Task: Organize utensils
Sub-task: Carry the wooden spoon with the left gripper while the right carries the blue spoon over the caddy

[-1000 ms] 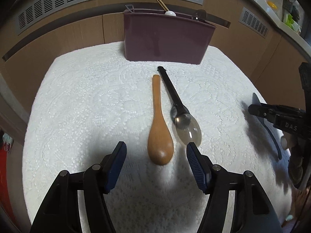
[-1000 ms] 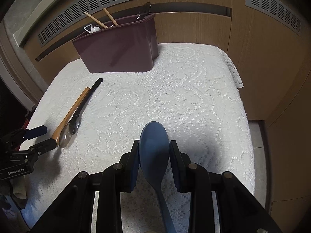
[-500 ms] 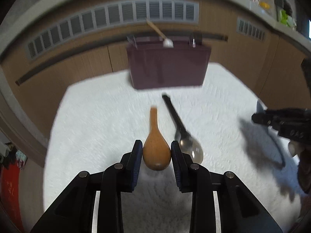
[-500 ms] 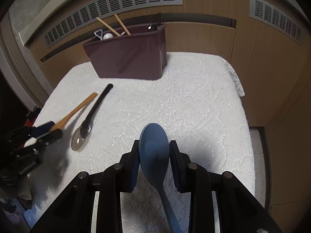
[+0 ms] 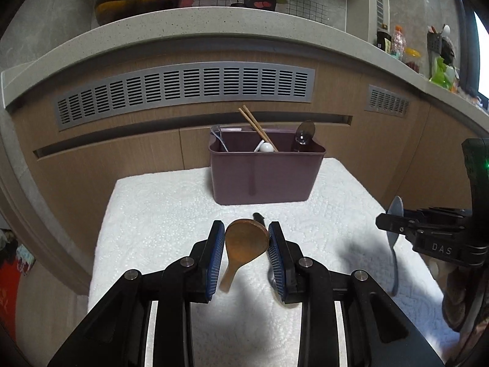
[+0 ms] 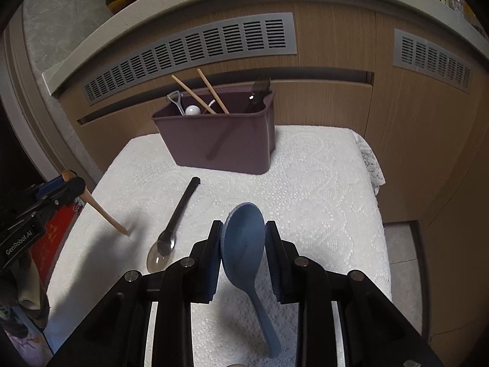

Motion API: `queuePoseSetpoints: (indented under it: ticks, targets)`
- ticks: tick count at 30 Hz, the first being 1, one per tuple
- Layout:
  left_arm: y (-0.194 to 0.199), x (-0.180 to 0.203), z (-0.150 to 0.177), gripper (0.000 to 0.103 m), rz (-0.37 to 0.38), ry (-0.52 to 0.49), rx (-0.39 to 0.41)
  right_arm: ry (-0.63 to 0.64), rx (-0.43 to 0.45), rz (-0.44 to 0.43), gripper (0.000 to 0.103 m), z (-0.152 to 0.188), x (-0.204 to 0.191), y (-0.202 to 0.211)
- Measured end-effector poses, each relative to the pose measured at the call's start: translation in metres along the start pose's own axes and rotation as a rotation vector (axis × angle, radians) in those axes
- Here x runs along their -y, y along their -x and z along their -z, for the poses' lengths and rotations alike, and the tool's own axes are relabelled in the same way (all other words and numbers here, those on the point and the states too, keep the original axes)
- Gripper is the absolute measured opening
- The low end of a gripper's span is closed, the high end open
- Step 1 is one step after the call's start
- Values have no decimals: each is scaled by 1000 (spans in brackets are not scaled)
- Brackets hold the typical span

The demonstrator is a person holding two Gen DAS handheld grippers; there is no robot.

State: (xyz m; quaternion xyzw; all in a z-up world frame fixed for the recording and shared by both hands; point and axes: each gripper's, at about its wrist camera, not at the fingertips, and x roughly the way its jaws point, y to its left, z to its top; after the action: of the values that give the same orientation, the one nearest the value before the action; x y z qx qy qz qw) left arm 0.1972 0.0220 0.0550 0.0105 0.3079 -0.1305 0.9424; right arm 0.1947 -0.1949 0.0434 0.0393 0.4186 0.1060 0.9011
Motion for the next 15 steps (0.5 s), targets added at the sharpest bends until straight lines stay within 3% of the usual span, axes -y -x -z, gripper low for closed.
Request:
queuePoseSetpoints:
  ticks: [7,9,15]
  targets:
    - [16,5,-15,30,37,4,41,13,52,-7,23,-16,-4,16]
    - [26,7,-32,30,42,-6,80,20,82,-19,11,-29,-6,27]
    - [58,11,-109,30,59,-55,225,76,255,-12,8,-101,-19,82]
